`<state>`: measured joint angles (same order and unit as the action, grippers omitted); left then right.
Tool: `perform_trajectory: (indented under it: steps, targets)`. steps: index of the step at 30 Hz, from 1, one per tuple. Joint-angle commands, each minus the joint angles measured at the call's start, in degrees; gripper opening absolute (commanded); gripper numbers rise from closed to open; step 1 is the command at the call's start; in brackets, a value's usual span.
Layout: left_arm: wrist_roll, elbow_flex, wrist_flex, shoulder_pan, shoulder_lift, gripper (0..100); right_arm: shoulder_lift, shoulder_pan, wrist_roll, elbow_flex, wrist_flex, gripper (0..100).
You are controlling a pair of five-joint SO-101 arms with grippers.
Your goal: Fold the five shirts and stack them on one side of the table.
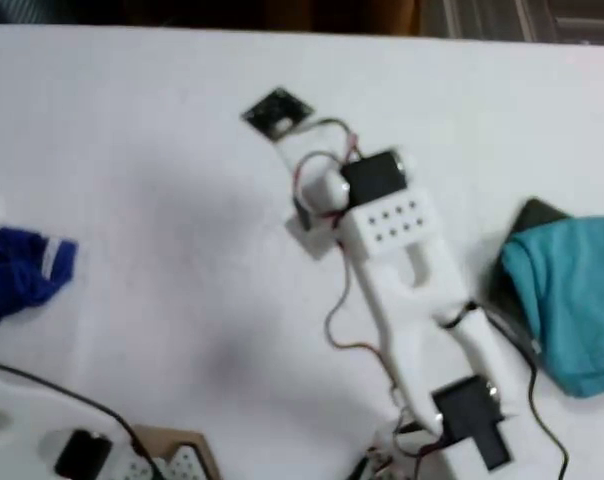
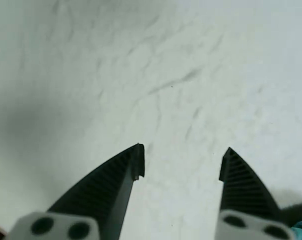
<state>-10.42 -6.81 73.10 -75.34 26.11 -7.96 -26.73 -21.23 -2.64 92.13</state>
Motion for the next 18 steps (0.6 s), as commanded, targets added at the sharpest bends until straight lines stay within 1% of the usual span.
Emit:
perform_trajectory:
  steps: [1,4,7,9,12,15,18]
  targets:
    - [-3.52,0.48,0.79,3.16,-0.35,17,-0.31,-0.31,0.62,-2.37,0.31,25.1]
    - [-5.01,0.48,0.79,4.13,-0.53,17,-0.31,-0.31,0.62,-2.37,0.31,25.1]
    - [-2.9,-0.31,1.32,4.13,-0.97,17,-0.31,-0.31,0.62,-2.37,0.31,25.1]
    - [-1.32,-2.24,3.25,4.04,-0.88,17,-0.31,-0.31,0.62,-2.37,0.31,25.1]
    - [-0.09,-6.02,8.44,4.13,-0.88,17,-0.31,-0.31,0.62,-2.37,0.31,25.1]
    - [0.62,-11.74,16.7,4.66,-0.88,17,-0.31,-0.31,0.62,-2.37,0.31,25.1]
    - [0.7,-17.89,20.75,5.01,-0.44,17,-0.31,-0.31,0.62,-2.37,0.31,25.1]
